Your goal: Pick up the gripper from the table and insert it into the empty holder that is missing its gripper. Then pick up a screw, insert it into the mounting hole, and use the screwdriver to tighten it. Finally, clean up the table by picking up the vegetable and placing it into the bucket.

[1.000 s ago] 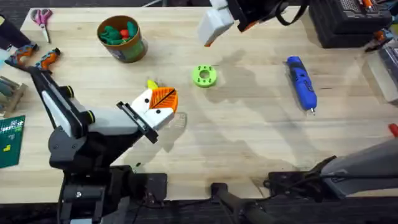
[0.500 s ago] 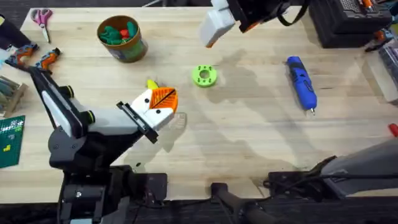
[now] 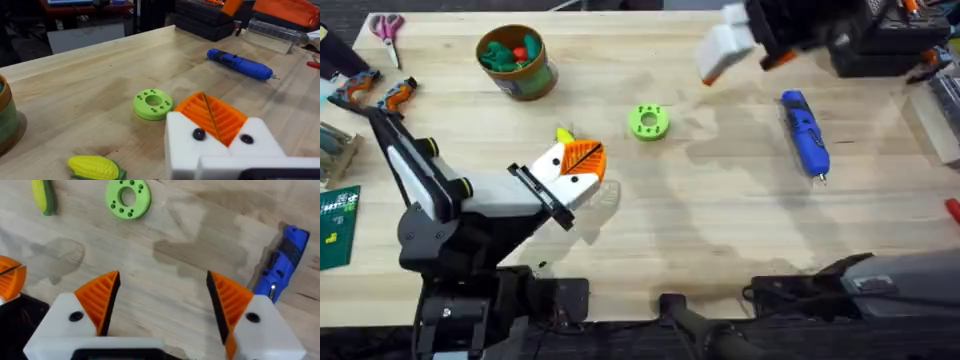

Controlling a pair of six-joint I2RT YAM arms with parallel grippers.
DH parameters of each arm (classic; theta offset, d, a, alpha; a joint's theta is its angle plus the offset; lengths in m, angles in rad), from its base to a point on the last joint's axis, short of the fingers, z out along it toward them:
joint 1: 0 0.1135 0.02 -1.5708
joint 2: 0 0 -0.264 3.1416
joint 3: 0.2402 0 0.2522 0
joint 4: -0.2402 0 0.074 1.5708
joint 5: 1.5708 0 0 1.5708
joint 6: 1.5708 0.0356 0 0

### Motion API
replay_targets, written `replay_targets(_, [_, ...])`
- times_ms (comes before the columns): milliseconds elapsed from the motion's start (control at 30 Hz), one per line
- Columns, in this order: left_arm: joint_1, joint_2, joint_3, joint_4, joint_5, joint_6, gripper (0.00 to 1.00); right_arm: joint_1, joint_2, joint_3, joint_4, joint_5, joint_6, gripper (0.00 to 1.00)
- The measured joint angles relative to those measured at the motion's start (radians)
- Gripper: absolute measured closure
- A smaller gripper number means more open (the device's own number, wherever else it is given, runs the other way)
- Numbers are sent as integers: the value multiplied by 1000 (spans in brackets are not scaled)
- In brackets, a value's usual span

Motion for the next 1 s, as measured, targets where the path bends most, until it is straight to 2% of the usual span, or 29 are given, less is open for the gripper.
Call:
replay_targets(67, [0, 0, 0, 0, 0, 0, 991, -14, -71, -83, 39, 1, 11, 8])
replay_targets(100, [0, 0, 0, 0, 0, 0, 991, -43, -192, -220, 102, 18, 32, 8])
replay_targets(167, [0, 0, 0, 0, 0, 0, 991, -81, -276, -314, 137, 41, 46, 8])
replay_targets(267, [0, 0, 0, 0, 0, 0, 991, -156, -373, -420, 173, 72, 52, 8])
replay_targets(400, [0, 0, 0, 0, 0, 0, 991, -296, -434, -511, 200, 74, 3, 8])
replay_targets(600, [0, 0, 0, 0, 0, 0, 991, -548, -382, -537, 225, -18, -209, 8])
replay_targets(700, [0, 0, 0, 0, 0, 0, 991, -649, -312, -537, 250, -38, -288, 8])
replay_targets(733, [0, 0, 0, 0, 0, 0, 991, -692, -239, -537, 292, -44, -325, 8])
replay_targets(1000, [0, 0, 0, 0, 0, 0, 991, -647, -67, -537, 413, -22, -425, 8])
